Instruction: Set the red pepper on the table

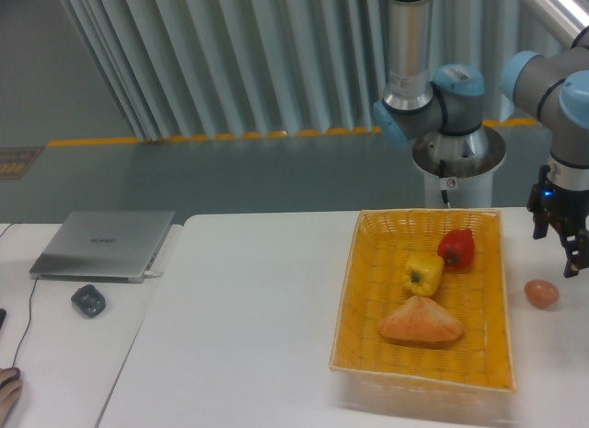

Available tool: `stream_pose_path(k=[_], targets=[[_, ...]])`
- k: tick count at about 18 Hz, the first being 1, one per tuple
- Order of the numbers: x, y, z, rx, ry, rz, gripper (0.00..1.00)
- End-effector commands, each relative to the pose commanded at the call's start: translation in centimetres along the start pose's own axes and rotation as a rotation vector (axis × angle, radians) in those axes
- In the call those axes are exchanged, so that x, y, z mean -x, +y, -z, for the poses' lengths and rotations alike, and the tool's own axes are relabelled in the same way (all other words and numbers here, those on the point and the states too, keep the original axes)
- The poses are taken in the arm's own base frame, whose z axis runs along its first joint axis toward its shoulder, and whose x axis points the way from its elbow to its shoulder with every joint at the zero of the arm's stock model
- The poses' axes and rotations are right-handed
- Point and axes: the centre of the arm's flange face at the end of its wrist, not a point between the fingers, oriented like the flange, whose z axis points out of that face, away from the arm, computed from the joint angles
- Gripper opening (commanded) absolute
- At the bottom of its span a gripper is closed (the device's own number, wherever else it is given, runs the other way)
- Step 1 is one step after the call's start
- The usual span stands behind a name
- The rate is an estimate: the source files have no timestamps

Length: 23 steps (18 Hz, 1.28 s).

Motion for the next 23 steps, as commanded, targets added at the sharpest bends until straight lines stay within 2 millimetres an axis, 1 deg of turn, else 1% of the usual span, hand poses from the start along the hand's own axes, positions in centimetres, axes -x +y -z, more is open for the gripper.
stream_pose_path(k=[1, 3, 4, 5, 7, 9, 11, 13, 16, 17, 19, 21, 23], targets=[[-0.4, 0.0, 0.1, 0.000, 0.000, 0.040, 1.00], [-1.9, 0.0, -0.1, -0.007, 0.009, 0.110, 1.00], [-3.3, -0.8, -0.1, -0.027, 0.014, 0.150, 1.00], [-4.3, -0.9, 0.1, -0.035, 0.013, 0.191, 1.00], [-6.3, -1.9, 0.0, -0.041, 0.022, 0.254, 1.00], [-8.0, -2.9, 0.5, -0.044, 0.013, 0.334, 1.00], [-9.0, -4.4, 0.7, -0.053, 0.016, 0.404, 1.00], [-10.5, -5.4, 1.2, -0.097, 0.017, 0.475, 1.00], [-12.0, -5.8, 0.9, -0.110, 0.026, 0.531, 1.00], [-12.0, -5.7, 0.7, -0.106, 0.028, 0.540, 1.00], [-12.7, -5.6, -0.1, -0.093, 0.037, 0.542, 1.00], [-13.5, -5.3, -0.9, -0.106, 0.011, 0.536, 1.00], [-13.6, -5.2, -1.9, -0.108, 0.005, 0.536, 1.00]])
